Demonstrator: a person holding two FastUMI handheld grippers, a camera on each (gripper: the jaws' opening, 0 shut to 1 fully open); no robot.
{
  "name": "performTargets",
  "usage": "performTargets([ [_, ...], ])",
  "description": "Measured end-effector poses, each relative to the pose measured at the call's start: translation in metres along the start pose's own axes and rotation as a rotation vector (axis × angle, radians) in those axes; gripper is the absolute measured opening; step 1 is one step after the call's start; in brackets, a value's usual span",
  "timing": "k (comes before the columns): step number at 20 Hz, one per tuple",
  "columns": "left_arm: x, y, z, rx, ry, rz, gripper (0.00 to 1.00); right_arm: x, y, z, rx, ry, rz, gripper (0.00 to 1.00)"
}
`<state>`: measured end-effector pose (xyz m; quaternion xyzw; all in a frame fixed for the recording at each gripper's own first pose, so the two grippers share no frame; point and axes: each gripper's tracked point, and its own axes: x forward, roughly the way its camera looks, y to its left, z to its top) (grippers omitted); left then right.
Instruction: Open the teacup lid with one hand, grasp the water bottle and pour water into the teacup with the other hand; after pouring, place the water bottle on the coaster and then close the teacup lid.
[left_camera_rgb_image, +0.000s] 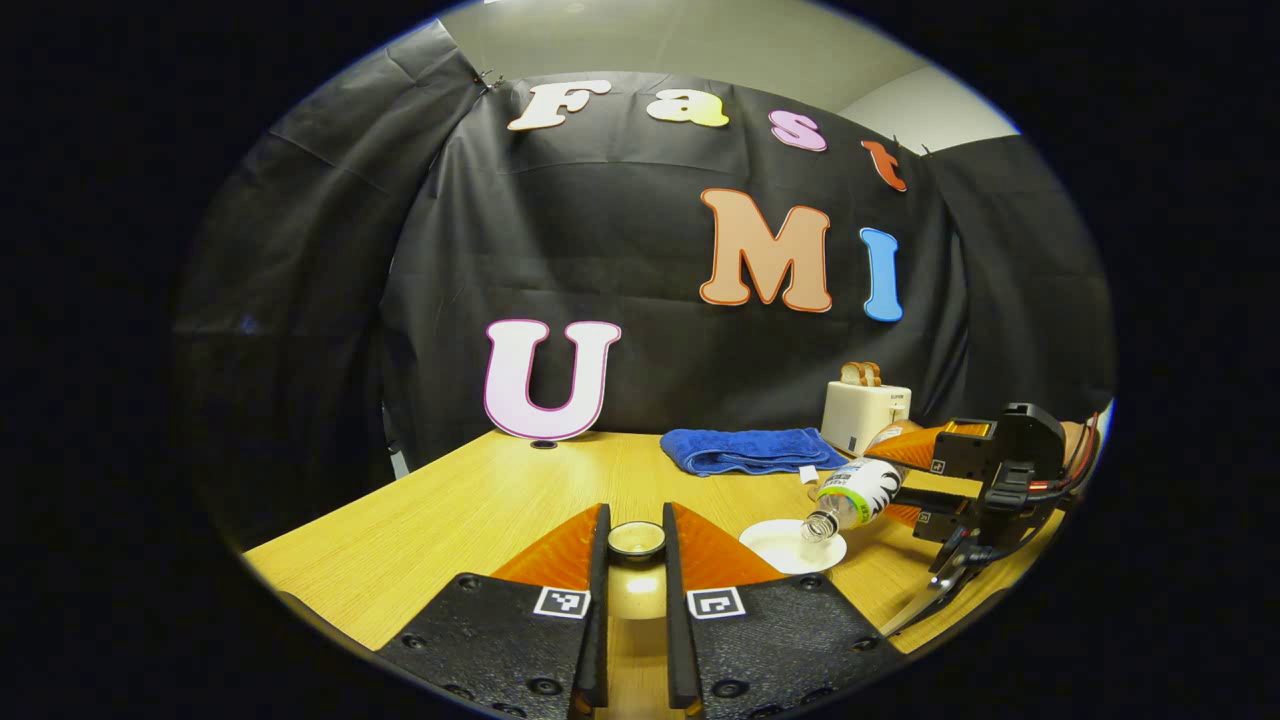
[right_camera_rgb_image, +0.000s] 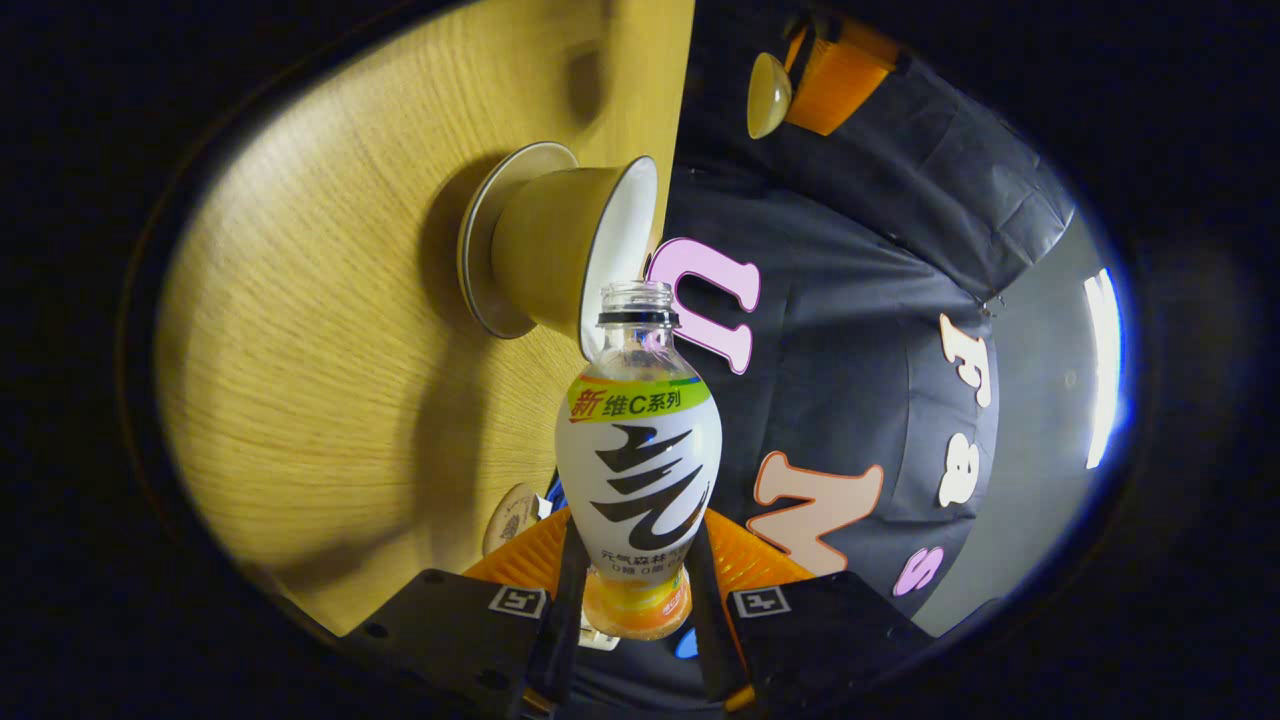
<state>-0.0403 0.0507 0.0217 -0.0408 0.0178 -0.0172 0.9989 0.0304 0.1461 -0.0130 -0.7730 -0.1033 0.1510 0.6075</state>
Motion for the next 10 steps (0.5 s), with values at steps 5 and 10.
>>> performTargets([
  [5,0.003,-0.008,-0.001,0.003,0.012,-0.008,0.2,0.002,0.014,-0.006,0.251,0.036,0.075,0.53],
  [10,0.005,-0.018,-0.002,0.011,0.024,-0.017,0.2,-0.005,0.028,-0.019,0.595,0.076,0.15,0.52],
])
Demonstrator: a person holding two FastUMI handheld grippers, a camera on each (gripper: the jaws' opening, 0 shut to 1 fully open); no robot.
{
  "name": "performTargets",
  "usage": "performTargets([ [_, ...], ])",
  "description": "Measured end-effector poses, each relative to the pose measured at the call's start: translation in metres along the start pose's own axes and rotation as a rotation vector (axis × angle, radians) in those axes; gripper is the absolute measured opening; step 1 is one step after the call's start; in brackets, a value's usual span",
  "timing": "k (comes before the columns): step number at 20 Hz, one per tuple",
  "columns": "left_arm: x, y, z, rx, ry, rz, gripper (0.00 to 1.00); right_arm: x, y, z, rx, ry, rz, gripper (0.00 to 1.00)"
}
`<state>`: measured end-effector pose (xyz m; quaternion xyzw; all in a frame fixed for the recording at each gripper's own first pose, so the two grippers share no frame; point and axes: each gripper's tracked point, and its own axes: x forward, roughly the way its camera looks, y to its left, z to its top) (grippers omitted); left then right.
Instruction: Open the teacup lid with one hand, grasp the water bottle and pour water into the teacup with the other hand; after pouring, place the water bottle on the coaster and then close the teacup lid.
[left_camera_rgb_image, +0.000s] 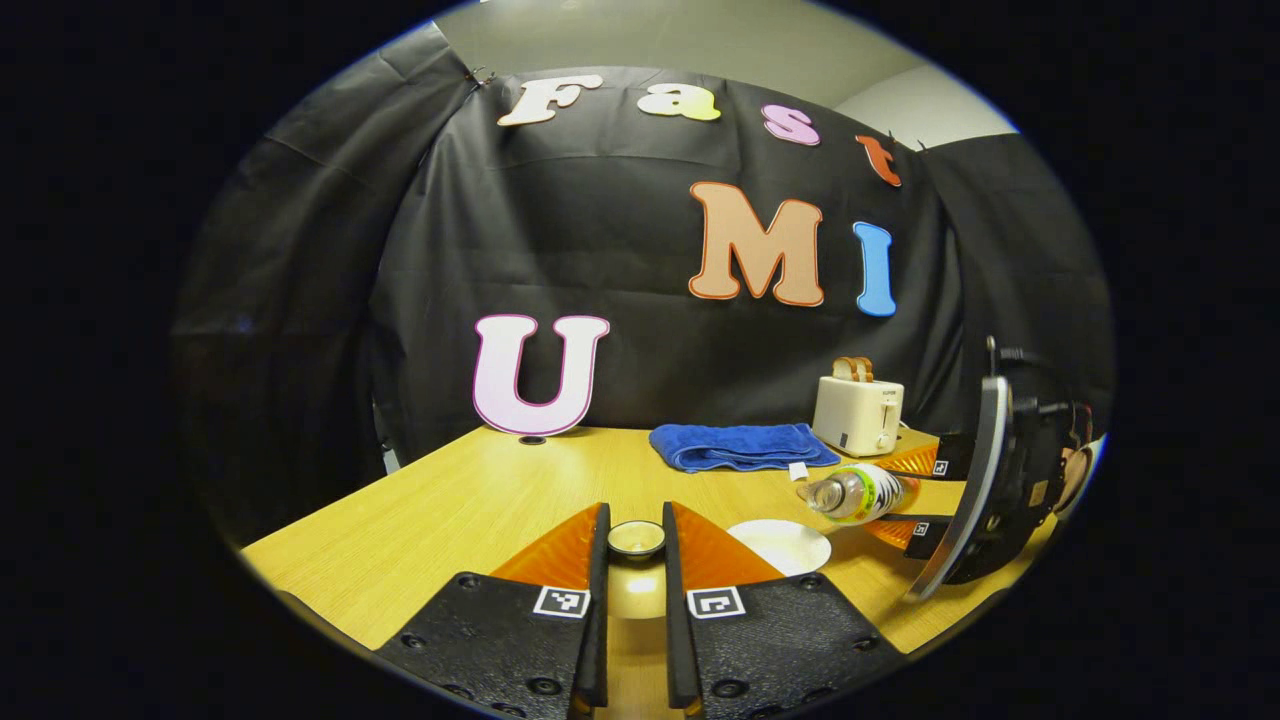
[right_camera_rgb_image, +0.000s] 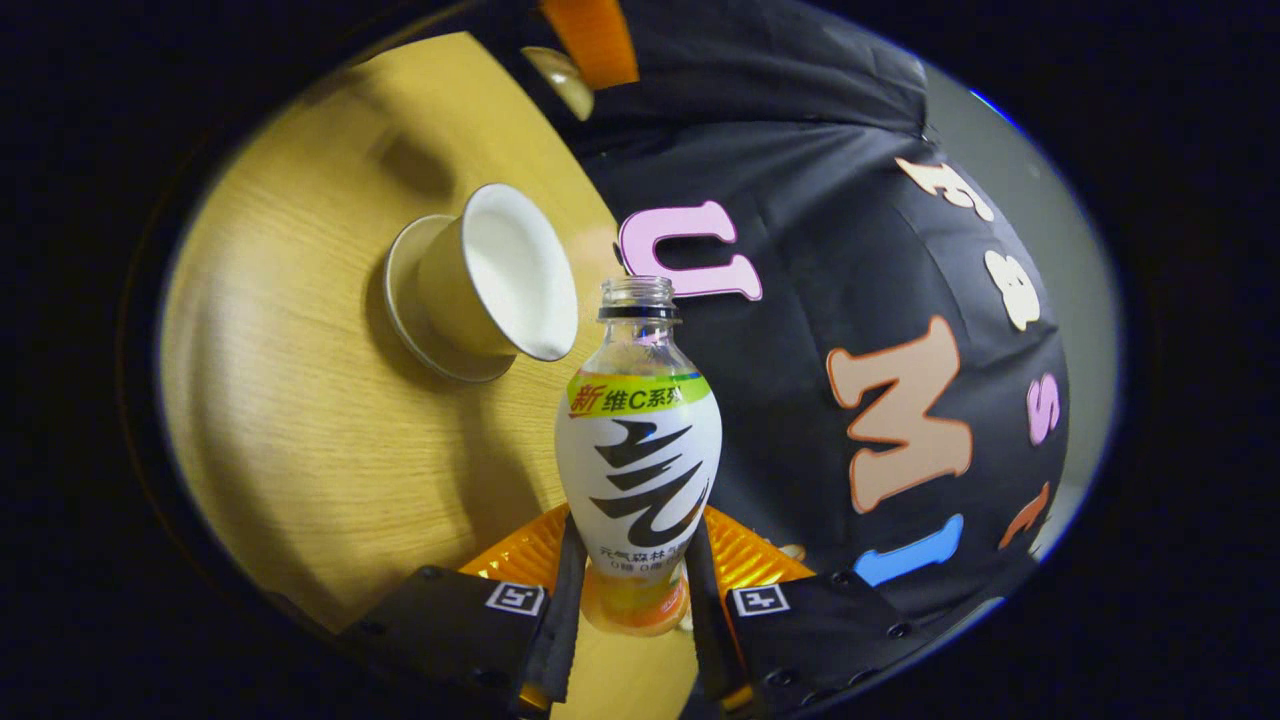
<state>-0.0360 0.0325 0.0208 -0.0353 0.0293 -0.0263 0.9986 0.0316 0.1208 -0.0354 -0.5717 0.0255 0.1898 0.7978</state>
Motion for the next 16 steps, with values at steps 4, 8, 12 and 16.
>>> performTargets([
  [4,0.005,-0.011,-0.003,0.022,0.009,-0.012,0.2,-0.002,-0.011,-0.007,0.219,0.008,0.023,0.53],
  [8,0.009,-0.024,0.0,0.03,0.007,-0.032,0.2,0.001,-0.02,-0.007,0.403,-0.005,0.049,0.53],
  [12,0.012,-0.038,-0.003,0.044,0.016,-0.055,0.2,0.007,-0.031,-0.007,0.588,-0.022,0.052,0.54],
  [16,0.013,-0.047,-0.005,0.05,0.027,-0.072,0.2,0.01,-0.031,-0.012,0.748,-0.013,0.067,0.53],
])
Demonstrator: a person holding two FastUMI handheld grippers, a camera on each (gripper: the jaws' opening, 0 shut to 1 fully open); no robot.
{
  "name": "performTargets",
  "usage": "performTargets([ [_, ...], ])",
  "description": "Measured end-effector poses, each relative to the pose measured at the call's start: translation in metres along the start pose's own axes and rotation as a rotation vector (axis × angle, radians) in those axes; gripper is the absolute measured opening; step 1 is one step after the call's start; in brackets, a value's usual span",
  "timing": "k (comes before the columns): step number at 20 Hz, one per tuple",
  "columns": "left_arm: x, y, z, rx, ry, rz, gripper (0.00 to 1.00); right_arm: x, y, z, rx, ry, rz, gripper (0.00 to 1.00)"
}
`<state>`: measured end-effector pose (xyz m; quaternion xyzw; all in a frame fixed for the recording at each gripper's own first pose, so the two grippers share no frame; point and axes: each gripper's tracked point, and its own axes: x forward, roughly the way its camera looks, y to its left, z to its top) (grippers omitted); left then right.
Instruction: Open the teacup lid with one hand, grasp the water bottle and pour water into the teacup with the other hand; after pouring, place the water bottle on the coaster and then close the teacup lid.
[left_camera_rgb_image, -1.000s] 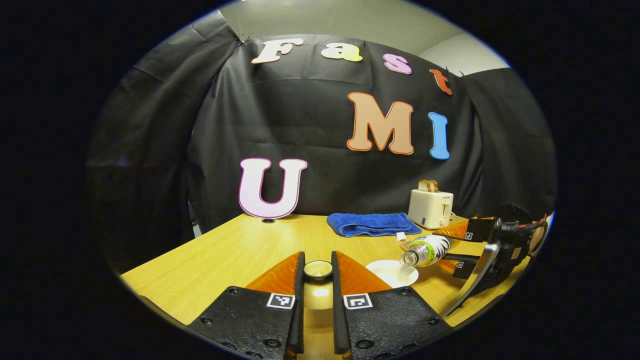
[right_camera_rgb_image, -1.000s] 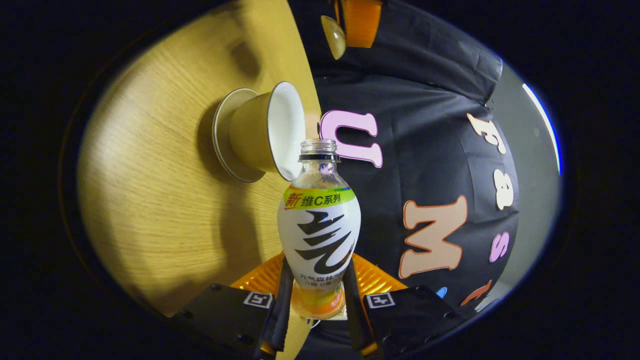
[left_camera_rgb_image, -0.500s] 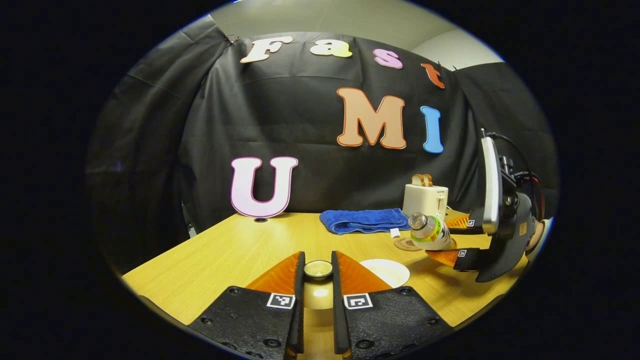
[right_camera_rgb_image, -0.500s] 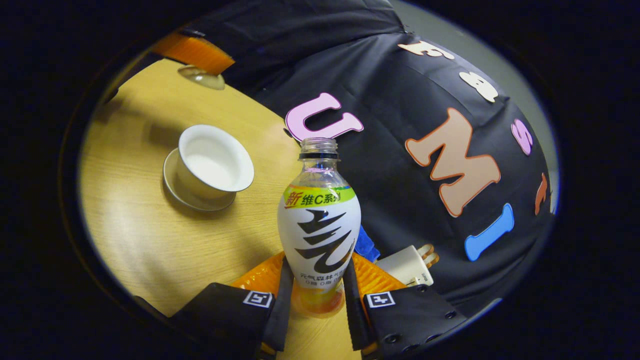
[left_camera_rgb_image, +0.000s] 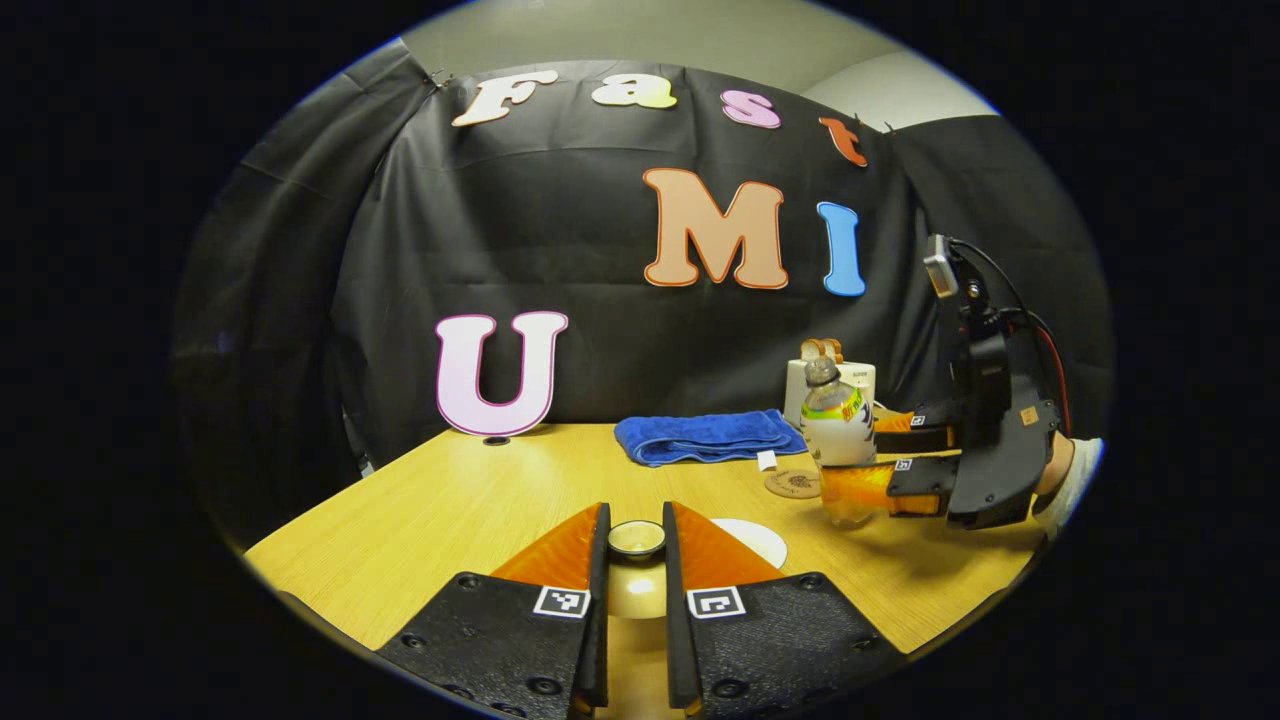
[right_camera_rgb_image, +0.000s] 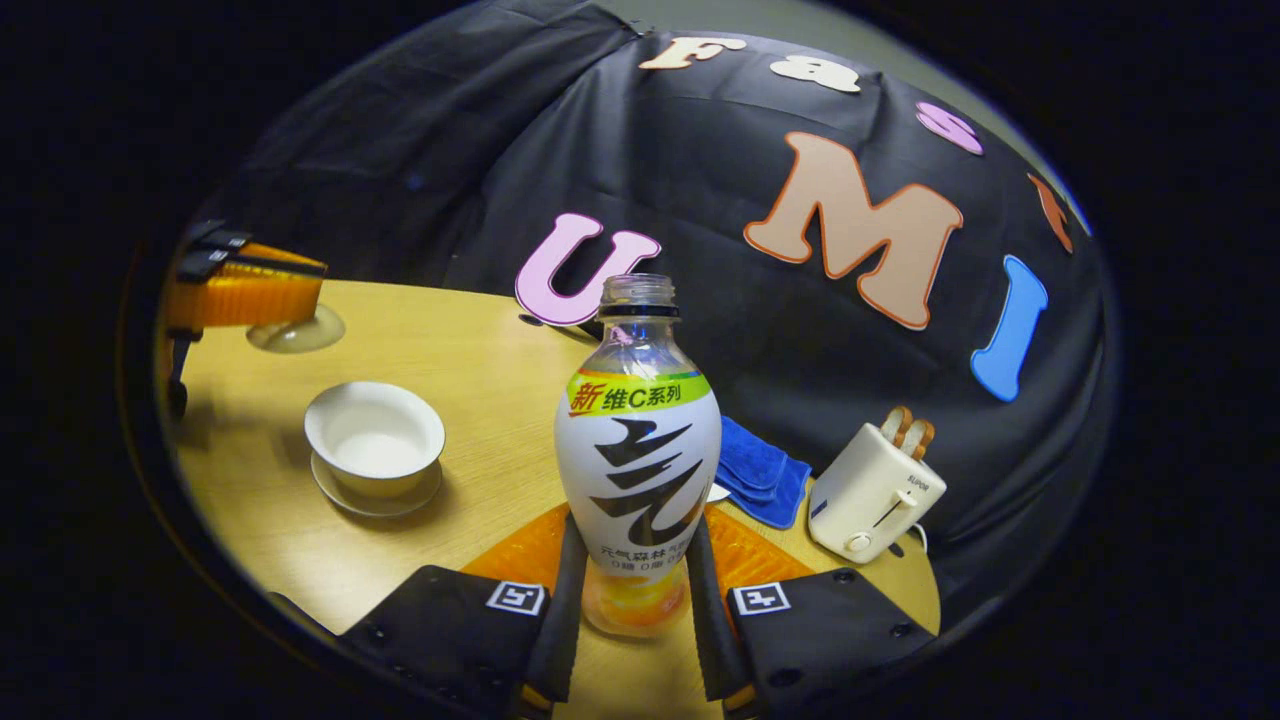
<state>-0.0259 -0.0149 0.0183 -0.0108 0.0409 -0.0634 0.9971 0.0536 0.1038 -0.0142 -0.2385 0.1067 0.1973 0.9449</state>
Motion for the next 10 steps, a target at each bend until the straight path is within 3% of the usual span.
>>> performTargets([
  [10,0.005,-0.014,0.001,-0.01,0.001,-0.032,0.2,0.034,-0.037,0.021,0.296,-0.078,-0.049,0.53],
])
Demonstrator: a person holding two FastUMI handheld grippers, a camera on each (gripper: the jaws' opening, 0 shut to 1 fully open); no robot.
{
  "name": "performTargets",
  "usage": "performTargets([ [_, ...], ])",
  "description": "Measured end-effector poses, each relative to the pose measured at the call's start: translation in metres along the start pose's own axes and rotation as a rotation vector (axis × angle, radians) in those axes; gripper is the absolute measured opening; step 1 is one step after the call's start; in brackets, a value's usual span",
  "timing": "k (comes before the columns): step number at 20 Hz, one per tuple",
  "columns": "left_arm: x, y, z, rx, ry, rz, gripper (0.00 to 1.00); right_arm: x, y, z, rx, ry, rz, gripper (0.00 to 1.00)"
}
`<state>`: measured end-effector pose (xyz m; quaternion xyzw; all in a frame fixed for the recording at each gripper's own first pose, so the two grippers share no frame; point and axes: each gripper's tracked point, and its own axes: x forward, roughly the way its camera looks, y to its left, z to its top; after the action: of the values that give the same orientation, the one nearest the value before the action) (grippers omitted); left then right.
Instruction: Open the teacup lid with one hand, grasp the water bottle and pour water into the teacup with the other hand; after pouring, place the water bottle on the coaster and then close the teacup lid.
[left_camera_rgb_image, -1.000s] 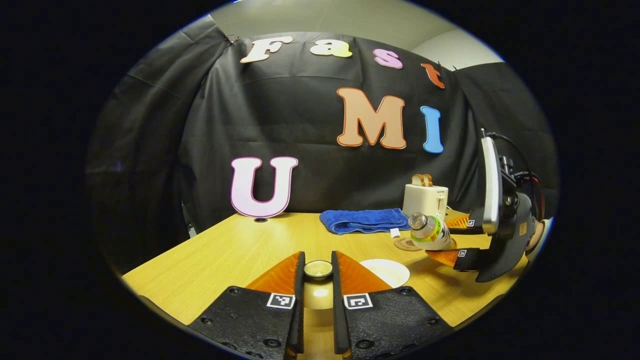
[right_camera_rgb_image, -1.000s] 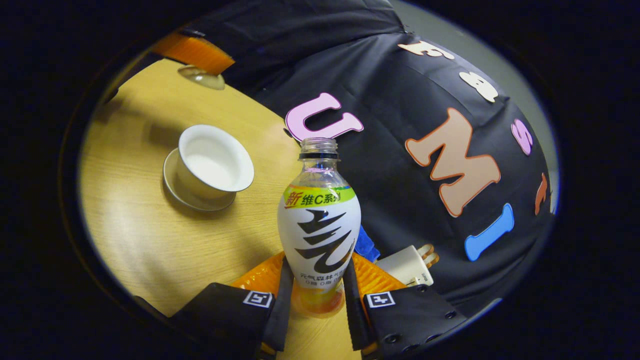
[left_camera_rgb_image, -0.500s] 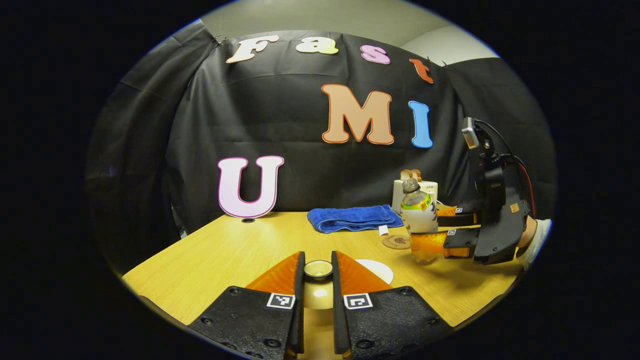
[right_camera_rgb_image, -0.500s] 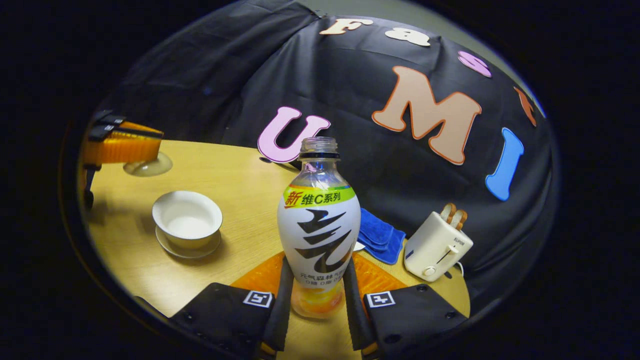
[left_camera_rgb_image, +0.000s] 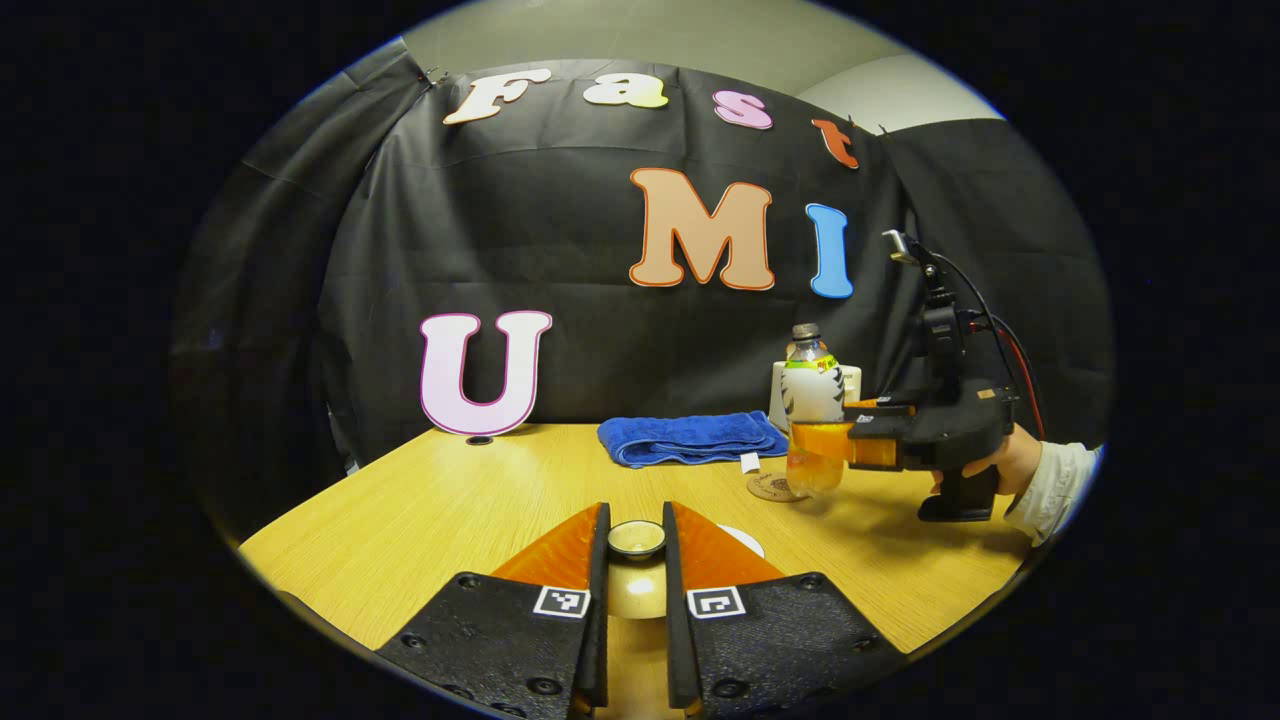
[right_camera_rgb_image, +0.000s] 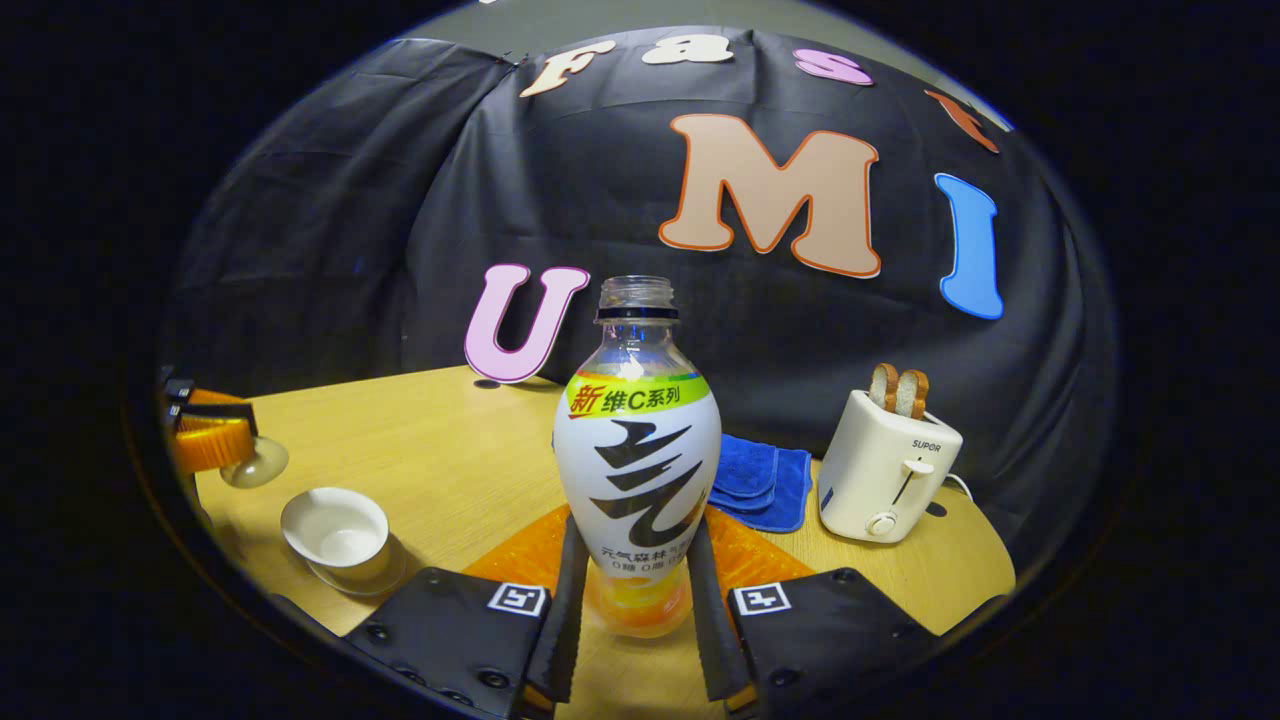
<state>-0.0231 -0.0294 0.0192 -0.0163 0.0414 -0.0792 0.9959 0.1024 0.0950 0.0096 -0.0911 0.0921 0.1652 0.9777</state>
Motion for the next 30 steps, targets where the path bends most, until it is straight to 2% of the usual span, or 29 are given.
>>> performTargets([
  [6,0.001,0.002,-0.002,0.011,0.009,0.001,0.2,0.04,-0.017,-0.004,0.061,-0.021,-0.03,0.53],
  [7,0.002,0.003,-0.003,0.011,0.011,0.0,0.2,0.043,-0.016,-0.006,0.065,-0.025,-0.028,0.58],
  [9,0.003,0.003,-0.005,0.009,0.015,-0.001,0.2,0.052,-0.022,-0.011,0.056,-0.028,-0.05,0.58],
  [13,0.006,0.002,-0.007,0.005,0.02,-0.006,0.2,0.063,-0.024,-0.025,0.095,-0.006,-0.062,0.58],
  [20,0.009,0.002,-0.01,0.0,0.027,-0.008,0.2,0.064,-0.027,-0.027,0.132,-0.006,-0.076,0.58],
  [21,0.01,0.001,-0.011,0.0,0.03,-0.009,0.2,0.064,-0.027,-0.028,0.135,-0.004,-0.08,0.63],
  [24,0.01,-0.001,-0.011,0.0,0.03,-0.011,0.2,0.061,-0.026,-0.028,0.126,-0.008,-0.082,0.66],
  [27,0.01,-0.003,-0.011,0.005,0.03,-0.017,0.2,0.06,-0.026,-0.029,0.126,-0.004,-0.091,0.73],
  [30,0.01,-0.004,-0.008,0.007,0.021,-0.018,0.2,0.059,-0.026,-0.036,0.13,0.017,-0.098,0.75],
])
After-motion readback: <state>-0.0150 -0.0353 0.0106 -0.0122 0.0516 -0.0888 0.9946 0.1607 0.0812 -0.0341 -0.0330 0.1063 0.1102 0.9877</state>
